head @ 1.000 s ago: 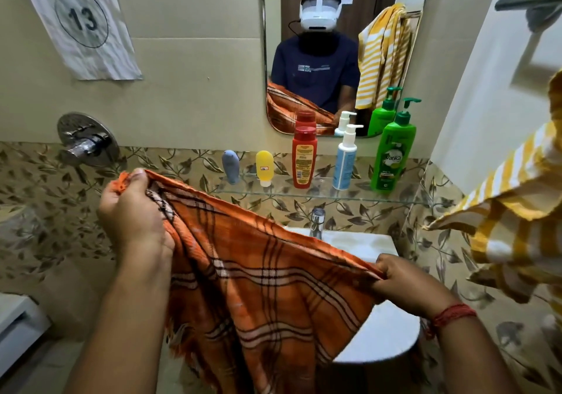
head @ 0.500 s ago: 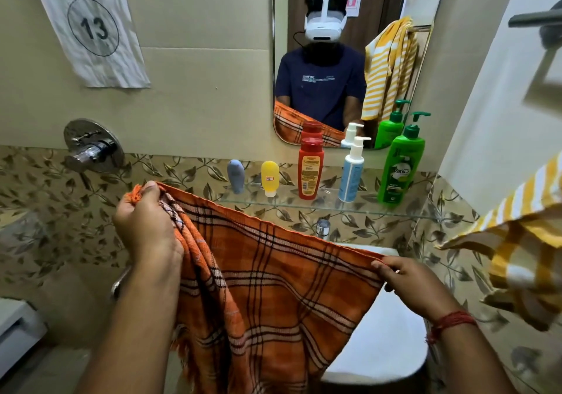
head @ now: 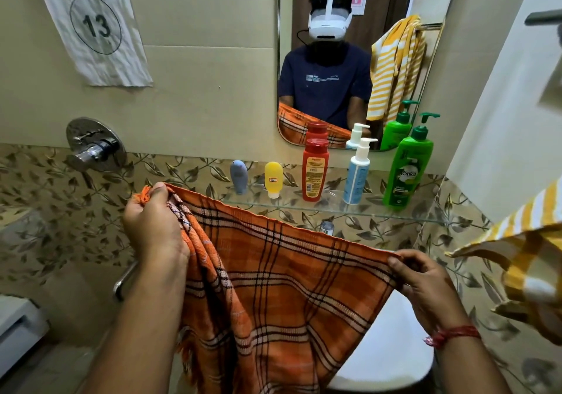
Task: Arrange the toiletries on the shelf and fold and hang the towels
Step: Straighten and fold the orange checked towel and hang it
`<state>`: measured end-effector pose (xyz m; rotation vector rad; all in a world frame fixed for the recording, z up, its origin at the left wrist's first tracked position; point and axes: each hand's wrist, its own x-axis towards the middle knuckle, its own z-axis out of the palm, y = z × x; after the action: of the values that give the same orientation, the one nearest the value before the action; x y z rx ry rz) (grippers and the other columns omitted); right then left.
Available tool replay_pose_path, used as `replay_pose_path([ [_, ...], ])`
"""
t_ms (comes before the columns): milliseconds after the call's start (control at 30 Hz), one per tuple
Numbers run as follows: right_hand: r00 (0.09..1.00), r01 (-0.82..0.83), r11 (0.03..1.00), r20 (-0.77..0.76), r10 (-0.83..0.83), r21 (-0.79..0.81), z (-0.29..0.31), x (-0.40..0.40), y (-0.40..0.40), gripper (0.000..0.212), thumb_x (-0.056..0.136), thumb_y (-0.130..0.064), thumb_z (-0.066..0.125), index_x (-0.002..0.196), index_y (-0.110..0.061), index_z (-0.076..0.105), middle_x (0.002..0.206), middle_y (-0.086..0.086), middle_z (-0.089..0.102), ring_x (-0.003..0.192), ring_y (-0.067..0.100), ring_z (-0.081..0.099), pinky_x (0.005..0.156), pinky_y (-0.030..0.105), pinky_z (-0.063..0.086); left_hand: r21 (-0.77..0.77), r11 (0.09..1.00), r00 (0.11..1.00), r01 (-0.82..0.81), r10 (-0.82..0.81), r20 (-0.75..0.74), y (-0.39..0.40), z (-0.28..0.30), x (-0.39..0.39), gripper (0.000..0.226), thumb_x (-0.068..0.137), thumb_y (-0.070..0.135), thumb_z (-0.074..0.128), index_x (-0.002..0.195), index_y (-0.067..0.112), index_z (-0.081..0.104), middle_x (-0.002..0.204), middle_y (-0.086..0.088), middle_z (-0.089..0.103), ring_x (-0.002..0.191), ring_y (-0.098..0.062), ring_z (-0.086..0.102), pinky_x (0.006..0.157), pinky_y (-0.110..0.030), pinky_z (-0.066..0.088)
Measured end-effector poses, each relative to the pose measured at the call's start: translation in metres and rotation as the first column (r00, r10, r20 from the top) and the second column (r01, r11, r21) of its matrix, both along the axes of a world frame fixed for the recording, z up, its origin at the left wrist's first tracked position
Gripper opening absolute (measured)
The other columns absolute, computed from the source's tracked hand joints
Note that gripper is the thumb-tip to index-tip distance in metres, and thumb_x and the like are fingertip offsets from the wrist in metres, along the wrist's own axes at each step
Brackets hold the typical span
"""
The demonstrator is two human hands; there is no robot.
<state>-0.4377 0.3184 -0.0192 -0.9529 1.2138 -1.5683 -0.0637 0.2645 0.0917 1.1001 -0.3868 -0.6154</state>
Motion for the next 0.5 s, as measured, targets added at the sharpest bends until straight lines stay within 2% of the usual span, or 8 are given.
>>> replay_pose_path([
  [133, 0.999, 0.018, 0.999, 0.044, -0.016, -0.044, 0.0, -0.005, 0.0, 0.069, 0.029, -0.052, 0.096, 0.082, -0.016, 0.072, 0.077, 0.002, 0.072, 0.07, 0.015, 0.069, 0.061, 0.028, 0.059, 0.004, 1.0, 1.0, 0.004, -0.004, -0.006, -0.001, -0.002, 0.002, 0.011, 0.095, 0.022, 0.064, 0.084, 0.025, 0.063, 0.084, 0.008, 0.068, 0.065, -0.001, 0.066, 0.057, -0.017, 0.052],
  [233, 1.0, 0.01, 0.999, 0.025, -0.008, -0.052, 0.001, -0.005, 0.002, 0.039, 0.053, -0.032, 0.088, 0.085, -0.015, 0.072, 0.077, 0.002, 0.07, 0.073, 0.018, 0.068, 0.061, 0.025, 0.058, 0.009, 1.0, 1.0, 0.009, -0.008, -0.004, -0.002, -0.003, 0.002, 0.01, 0.095, 0.022, 0.064, 0.085, 0.024, 0.064, 0.085, 0.007, 0.069, 0.066, -0.001, 0.067, 0.057, -0.017, 0.052],
  [267, 1.0, 0.013, 0.999, 0.001, -0.013, -0.035, 0.004, -0.004, 0.004, 0.028, 0.062, -0.023, 0.082, 0.088, -0.014, 0.073, 0.077, 0.004, 0.069, 0.074, 0.02, 0.066, 0.061, 0.026, 0.058, 0.014, 1.0, 1.0, 0.013, -0.013, -0.002, -0.002, -0.003, 0.002, 0.009, 0.095, 0.022, 0.065, 0.086, 0.024, 0.064, 0.086, 0.006, 0.069, 0.068, -0.002, 0.068, 0.059, -0.018, 0.053],
  [333, 0.99, -0.008, 0.999, -0.141, 0.003, -0.037, 0.008, -0.008, 0.007, 0.018, 0.079, -0.004, 0.071, 0.096, -0.011, 0.074, 0.078, 0.013, 0.063, 0.072, 0.026, 0.061, 0.061, 0.032, 0.052, 0.03, 0.998, 0.998, 0.055, -0.055, 0.004, -0.003, -0.002, 0.003, 0.008, 0.094, 0.023, 0.066, 0.087, 0.022, 0.065, 0.086, 0.005, 0.07, 0.076, -0.009, 0.071, 0.064, -0.023, 0.056],
  [400, 0.958, -0.149, 0.989, -0.249, 0.145, 0.004, 0.024, -0.01, 0.018, 0.014, 0.082, -0.002, 0.069, 0.089, -0.012, 0.075, 0.075, 0.02, 0.057, 0.065, 0.027, 0.052, 0.056, 0.028, 0.042, 0.06, 0.982, 0.981, 0.177, -0.181, 0.073, -0.003, 0.0, 0.004, 0.007, 0.094, 0.022, 0.067, 0.087, 0.02, 0.068, 0.086, 0.001, 0.072, 0.088, -0.022, 0.075, 0.072, -0.033, 0.061],
  [433, 0.943, -0.263, 0.964, -0.204, 0.263, 0.028, 0.035, -0.01, 0.023, 0.008, 0.076, -0.012, 0.076, 0.083, -0.008, 0.075, 0.072, 0.02, 0.057, 0.06, 0.026, 0.05, 0.052, 0.025, 0.04, 0.107, 0.958, 0.945, 0.265, -0.28, 0.168, -0.001, 0.003, 0.002, 0.008, 0.094, 0.023, 0.068, 0.088, 0.018, 0.069, 0.085, -0.001, 0.074, 0.091, -0.026, 0.075, 0.074, -0.036, 0.061],
  [467, 0.909, -0.387, 0.922, -0.158, 0.386, 0.027, 0.045, -0.011, 0.027, 0.025, 0.068, -0.022, 0.084, 0.079, -0.003, 0.072, 0.071, 0.02, 0.056, 0.057, 0.025, 0.052, 0.048, 0.023, 0.041, 0.192, 0.917, 0.86, 0.351, -0.396, 0.32, 0.001, 0.007, -0.001, 0.01, 0.095, 0.026, 0.068, 0.088, 0.018, 0.069, 0.084, 0.0, 0.075, 0.088, -0.027, 0.075, 0.071, -0.035, 0.059],
  [500, 0.841, -0.537, 0.844, -0.082, 0.535, -0.006, 0.06, -0.007, 0.032, 0.036, 0.065, -0.024, 0.088, 0.079, 0.003, 0.07, 0.073, 0.019, 0.056, 0.057, 0.023, 0.055, 0.048, 0.025, 0.044, 0.292, 0.861, 0.727, 0.417, -0.509, 0.461, 0.005, 0.012, -0.008, 0.012, 0.095, 0.03, 0.067, 0.089, 0.019, 0.069, 0.083, 0.001, 0.075, 0.085, -0.024, 0.074, 0.067, -0.032, 0.055],
])
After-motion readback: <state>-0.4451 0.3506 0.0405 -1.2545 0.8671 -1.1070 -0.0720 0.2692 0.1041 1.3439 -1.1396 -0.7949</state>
